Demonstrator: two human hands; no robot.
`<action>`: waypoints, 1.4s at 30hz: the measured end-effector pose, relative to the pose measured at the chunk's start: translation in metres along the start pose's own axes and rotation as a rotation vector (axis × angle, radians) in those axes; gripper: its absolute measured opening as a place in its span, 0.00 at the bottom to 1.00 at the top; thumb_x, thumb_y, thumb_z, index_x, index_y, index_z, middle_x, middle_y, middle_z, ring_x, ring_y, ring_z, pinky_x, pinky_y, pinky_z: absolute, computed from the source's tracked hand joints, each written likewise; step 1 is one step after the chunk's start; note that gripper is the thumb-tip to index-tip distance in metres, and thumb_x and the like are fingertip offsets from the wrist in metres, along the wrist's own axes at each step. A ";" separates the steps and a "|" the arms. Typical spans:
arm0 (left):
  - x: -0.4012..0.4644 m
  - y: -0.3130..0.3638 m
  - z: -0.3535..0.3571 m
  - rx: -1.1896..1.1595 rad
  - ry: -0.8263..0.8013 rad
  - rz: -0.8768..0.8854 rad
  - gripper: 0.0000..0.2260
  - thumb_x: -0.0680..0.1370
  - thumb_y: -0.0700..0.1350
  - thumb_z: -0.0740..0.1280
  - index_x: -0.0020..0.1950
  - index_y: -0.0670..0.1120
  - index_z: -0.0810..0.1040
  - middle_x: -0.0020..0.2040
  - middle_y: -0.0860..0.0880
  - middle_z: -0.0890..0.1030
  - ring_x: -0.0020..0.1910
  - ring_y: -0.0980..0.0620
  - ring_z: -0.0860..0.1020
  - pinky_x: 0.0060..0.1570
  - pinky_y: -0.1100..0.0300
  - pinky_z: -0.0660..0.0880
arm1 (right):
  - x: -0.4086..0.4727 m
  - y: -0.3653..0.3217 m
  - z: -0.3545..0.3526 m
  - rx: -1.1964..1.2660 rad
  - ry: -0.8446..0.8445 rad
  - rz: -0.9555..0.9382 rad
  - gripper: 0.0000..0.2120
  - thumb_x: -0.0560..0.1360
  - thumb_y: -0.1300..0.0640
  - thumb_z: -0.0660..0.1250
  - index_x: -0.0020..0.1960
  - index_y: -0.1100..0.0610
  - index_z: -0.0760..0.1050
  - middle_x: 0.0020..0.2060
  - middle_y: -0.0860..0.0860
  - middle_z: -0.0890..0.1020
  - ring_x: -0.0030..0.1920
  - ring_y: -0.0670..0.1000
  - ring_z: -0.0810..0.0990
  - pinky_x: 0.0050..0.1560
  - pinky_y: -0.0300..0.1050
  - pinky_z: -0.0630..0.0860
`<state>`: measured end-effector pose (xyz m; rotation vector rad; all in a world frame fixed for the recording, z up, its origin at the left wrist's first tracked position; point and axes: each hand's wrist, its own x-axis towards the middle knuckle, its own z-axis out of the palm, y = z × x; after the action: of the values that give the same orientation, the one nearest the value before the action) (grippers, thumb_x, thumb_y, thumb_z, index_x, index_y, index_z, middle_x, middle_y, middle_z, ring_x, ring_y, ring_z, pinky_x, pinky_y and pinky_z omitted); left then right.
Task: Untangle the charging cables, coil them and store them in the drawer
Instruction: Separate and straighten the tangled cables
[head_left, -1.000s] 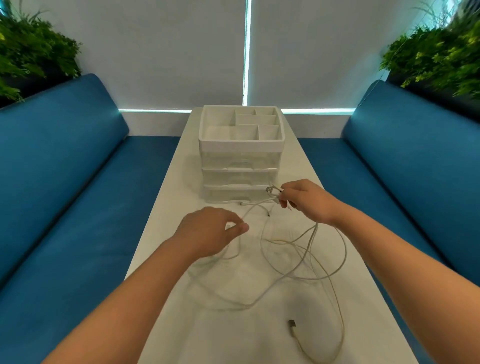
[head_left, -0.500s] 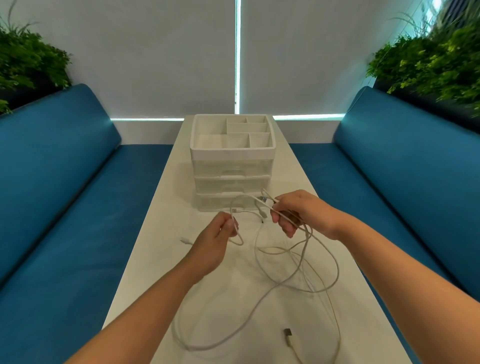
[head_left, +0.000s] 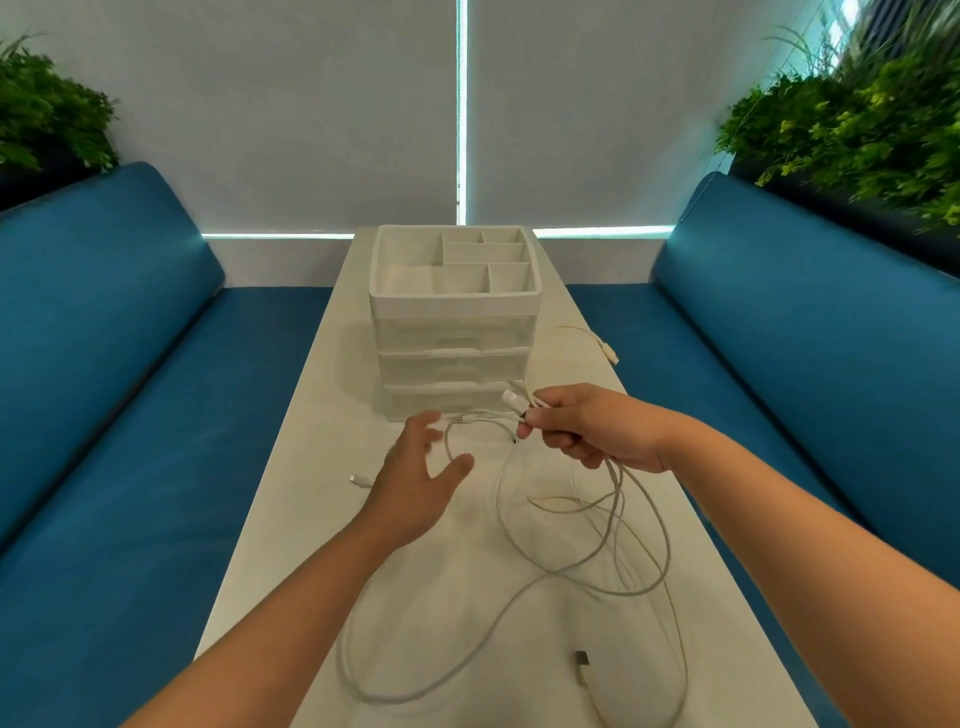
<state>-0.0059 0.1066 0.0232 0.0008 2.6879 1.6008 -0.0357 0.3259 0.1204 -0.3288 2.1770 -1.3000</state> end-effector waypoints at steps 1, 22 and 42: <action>-0.003 0.005 0.001 0.052 0.054 0.067 0.32 0.75 0.53 0.71 0.74 0.55 0.59 0.69 0.54 0.68 0.70 0.54 0.64 0.64 0.58 0.65 | 0.001 -0.001 0.002 -0.034 -0.007 -0.007 0.12 0.81 0.53 0.60 0.54 0.60 0.78 0.30 0.47 0.68 0.27 0.44 0.62 0.28 0.37 0.61; 0.011 0.026 -0.033 0.457 -0.346 0.372 0.21 0.77 0.66 0.50 0.48 0.53 0.76 0.34 0.55 0.76 0.33 0.59 0.73 0.39 0.57 0.73 | 0.010 0.026 0.009 -0.444 0.126 -0.269 0.14 0.75 0.43 0.66 0.49 0.52 0.83 0.31 0.48 0.75 0.33 0.45 0.70 0.37 0.38 0.68; 0.009 0.031 -0.056 0.341 -0.379 0.188 0.15 0.83 0.55 0.54 0.49 0.51 0.78 0.39 0.61 0.76 0.38 0.65 0.74 0.42 0.70 0.71 | 0.013 0.030 -0.013 -0.634 0.185 -0.072 0.08 0.80 0.48 0.59 0.48 0.48 0.75 0.43 0.45 0.79 0.47 0.50 0.77 0.49 0.45 0.73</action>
<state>-0.0154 0.0722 0.0773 0.5166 2.6667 1.0193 -0.0510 0.3443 0.0946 -0.5496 2.7231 -0.6579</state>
